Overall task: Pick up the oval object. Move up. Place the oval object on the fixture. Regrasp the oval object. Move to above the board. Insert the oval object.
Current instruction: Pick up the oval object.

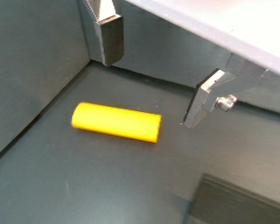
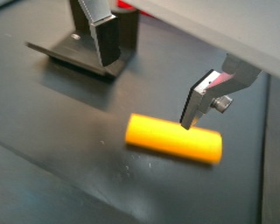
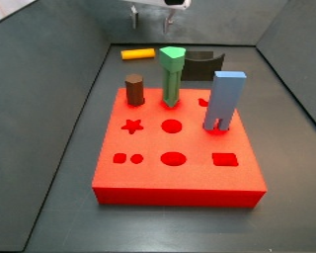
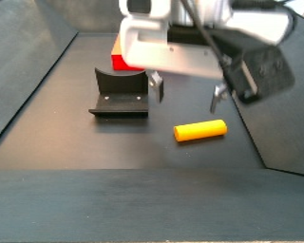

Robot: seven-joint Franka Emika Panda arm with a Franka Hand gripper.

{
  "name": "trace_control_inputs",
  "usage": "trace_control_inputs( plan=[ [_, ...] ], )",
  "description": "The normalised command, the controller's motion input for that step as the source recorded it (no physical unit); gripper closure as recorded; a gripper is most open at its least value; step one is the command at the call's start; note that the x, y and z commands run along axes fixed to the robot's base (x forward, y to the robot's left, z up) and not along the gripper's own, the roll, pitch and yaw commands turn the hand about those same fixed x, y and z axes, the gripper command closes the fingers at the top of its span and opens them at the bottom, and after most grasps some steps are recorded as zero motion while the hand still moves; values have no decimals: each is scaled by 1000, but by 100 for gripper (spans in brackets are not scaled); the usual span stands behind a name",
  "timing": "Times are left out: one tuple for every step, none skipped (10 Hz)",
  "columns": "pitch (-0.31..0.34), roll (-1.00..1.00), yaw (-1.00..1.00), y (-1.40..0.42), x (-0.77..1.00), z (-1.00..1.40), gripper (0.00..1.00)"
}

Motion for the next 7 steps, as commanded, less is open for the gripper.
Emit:
trace_control_inputs(
  plan=[
    [-56,-266,-694,0,-223,-529,0],
    [-94,-286,-657,0,-243,-489,0],
    [-113,-297,-606,9,-246,-471,0],
    [-129,-309,-577,40,-209,-449,0],
    [-146,-321,-529,83,-180,-417,0],
    [-147,-337,-483,131,-140,-391,0],
    [-176,-366,-443,151,-97,-326,0]
  ],
)
